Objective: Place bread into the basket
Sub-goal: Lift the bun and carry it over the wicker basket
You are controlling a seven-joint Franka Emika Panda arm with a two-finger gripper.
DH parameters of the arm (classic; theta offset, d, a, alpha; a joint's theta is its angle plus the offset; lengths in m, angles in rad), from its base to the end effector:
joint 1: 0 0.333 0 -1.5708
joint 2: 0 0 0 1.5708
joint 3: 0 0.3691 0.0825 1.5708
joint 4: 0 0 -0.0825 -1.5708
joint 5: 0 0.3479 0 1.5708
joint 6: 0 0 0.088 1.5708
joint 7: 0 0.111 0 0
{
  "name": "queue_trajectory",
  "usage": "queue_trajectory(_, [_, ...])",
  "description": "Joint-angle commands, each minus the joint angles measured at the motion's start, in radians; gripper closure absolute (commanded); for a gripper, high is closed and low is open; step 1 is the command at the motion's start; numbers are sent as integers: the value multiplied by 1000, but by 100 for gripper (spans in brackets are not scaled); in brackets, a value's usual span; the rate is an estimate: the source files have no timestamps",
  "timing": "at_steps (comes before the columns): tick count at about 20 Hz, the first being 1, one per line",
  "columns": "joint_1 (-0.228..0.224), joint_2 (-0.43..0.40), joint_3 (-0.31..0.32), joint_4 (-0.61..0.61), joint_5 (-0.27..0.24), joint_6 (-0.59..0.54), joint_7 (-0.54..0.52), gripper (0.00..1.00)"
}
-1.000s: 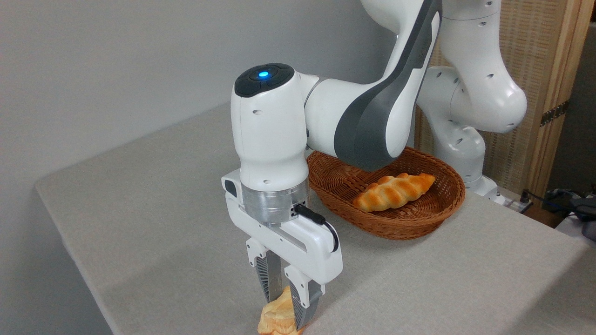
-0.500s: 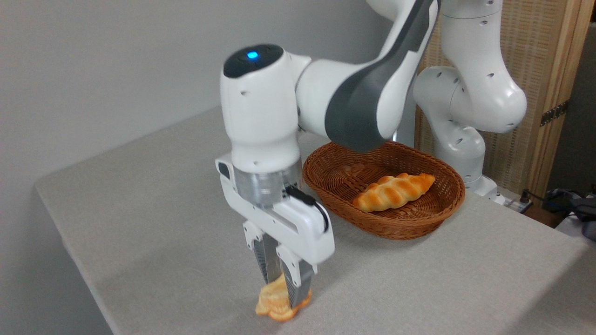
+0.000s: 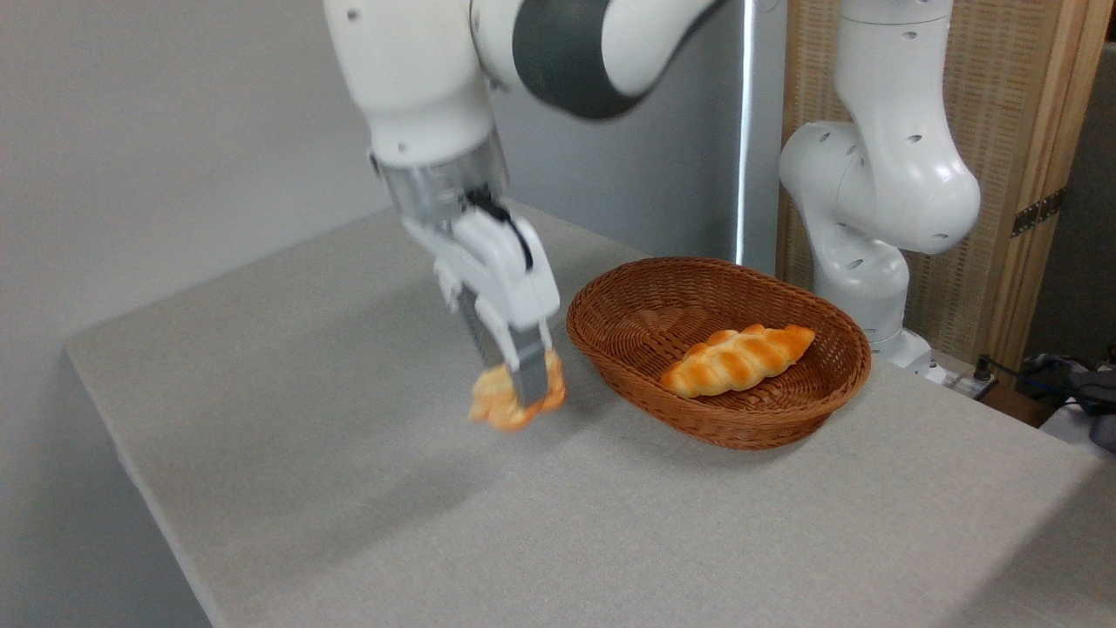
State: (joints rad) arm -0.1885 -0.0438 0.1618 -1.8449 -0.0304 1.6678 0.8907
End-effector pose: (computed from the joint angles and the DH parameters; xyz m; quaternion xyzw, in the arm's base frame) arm 0.4962 -0.0147 0.5843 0.8954 -0.4398 -0.0530 0.0448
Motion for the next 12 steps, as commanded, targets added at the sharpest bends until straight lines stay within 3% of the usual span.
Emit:
queue_trajectory(1, [-61, -120, 4, -16, 12, -144, 7, 54])
queue_trajectory(4, [-107, -209, 4, -66, 12, -226, 11, 53])
queue_trajectory(8, [-157, -338, 4, -206, 15, -227, 13, 53])
queue_trajectory(12, [-222, -439, 4, -358, 76, -227, 13, 52])
